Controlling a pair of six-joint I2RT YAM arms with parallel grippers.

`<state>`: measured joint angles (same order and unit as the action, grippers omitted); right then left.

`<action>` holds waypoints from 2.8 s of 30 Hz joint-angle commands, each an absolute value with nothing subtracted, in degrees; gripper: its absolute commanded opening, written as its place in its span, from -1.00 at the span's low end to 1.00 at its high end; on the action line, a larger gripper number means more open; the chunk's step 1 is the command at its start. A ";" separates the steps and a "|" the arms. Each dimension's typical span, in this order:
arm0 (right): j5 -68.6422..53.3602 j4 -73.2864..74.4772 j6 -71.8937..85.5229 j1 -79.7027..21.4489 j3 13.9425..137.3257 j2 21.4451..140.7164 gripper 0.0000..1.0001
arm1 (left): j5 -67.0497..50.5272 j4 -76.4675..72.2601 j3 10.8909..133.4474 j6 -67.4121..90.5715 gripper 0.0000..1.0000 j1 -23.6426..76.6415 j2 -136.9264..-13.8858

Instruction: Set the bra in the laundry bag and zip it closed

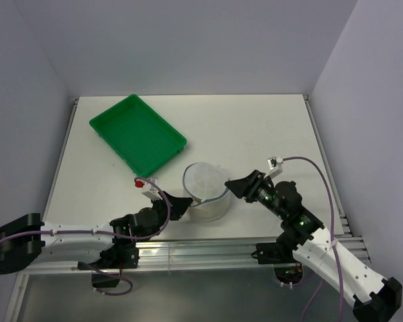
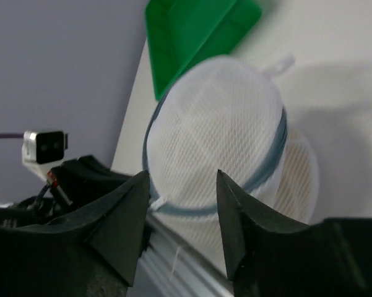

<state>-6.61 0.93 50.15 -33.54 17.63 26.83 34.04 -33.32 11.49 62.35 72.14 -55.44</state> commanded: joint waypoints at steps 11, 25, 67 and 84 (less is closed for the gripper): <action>2.02 1.67 61.26 -47.64 15.21 29.00 0.42 | 46.58 -40.43 15.21 63.90 -1.00 79.89 -63.81; 4.13 1.76 58.71 -48.34 20.83 39.73 0.07 | 47.81 -38.85 16.08 59.86 -1.00 82.26 -63.19; 9.84 -58.43 55.28 -48.43 0.46 48.60 -1.00 | 36.04 -12.82 26.01 66.88 0.02 82.44 -48.67; 11.34 -41.66 53.88 -48.43 -4.30 31.20 -1.00 | 31.29 -21.18 33.40 63.46 -0.07 77.17 -65.91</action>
<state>10.11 -42.81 54.54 -48.14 1.80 31.46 33.95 -17.19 31.59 63.75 77.19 -64.93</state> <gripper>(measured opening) 0.010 0.464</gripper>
